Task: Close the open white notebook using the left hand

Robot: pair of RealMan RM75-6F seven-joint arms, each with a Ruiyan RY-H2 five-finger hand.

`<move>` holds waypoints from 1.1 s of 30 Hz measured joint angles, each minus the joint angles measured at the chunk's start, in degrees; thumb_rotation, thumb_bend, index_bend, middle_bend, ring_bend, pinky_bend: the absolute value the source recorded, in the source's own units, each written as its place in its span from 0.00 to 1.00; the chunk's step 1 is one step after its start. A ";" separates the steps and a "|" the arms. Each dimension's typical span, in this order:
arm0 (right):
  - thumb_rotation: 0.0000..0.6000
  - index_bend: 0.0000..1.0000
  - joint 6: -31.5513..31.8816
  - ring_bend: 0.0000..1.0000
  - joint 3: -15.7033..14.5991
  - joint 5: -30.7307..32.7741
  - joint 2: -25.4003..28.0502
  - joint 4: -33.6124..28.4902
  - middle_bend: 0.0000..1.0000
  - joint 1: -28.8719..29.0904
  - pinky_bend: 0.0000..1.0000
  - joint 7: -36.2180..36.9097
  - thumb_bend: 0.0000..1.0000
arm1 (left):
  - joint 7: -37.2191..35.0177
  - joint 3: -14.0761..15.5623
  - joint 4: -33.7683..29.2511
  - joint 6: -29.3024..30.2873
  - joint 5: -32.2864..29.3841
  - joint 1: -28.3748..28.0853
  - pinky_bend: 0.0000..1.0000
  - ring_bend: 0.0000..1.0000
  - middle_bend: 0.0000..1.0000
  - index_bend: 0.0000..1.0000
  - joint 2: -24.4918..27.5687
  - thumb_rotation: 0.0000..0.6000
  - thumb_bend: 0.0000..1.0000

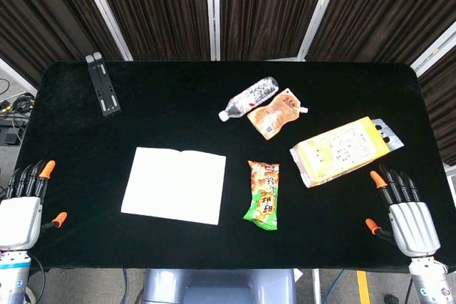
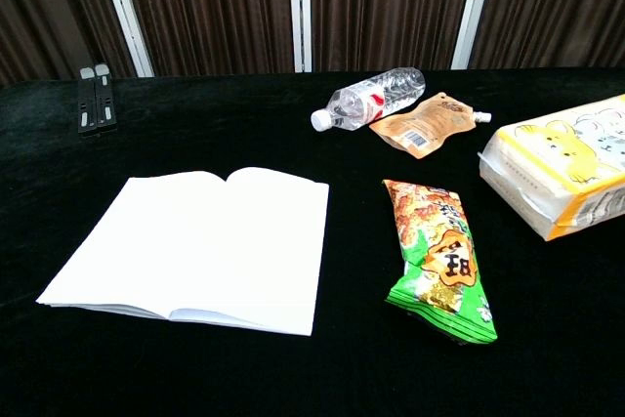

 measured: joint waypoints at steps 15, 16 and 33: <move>1.00 0.00 0.19 0.00 -0.12 -0.20 0.27 -0.14 0.00 -0.29 0.00 0.60 0.07 | 0.23 0.14 -0.01 -0.38 0.36 -0.37 0.00 0.00 0.00 0.00 -0.18 1.00 0.07; 1.00 0.00 0.04 0.00 -0.12 -0.09 0.23 -0.08 0.00 -0.27 0.00 0.54 0.07 | 0.29 0.17 0.05 -0.60 0.36 -0.48 0.00 0.00 0.00 0.00 -0.24 1.00 0.07; 1.00 0.00 -0.48 0.00 -0.13 0.49 0.67 -0.50 0.00 -0.32 0.00 1.11 0.07 | 6.67 1.87 2.95 -9.10 0.34 -4.72 0.00 0.00 0.00 0.00 -6.40 1.00 0.13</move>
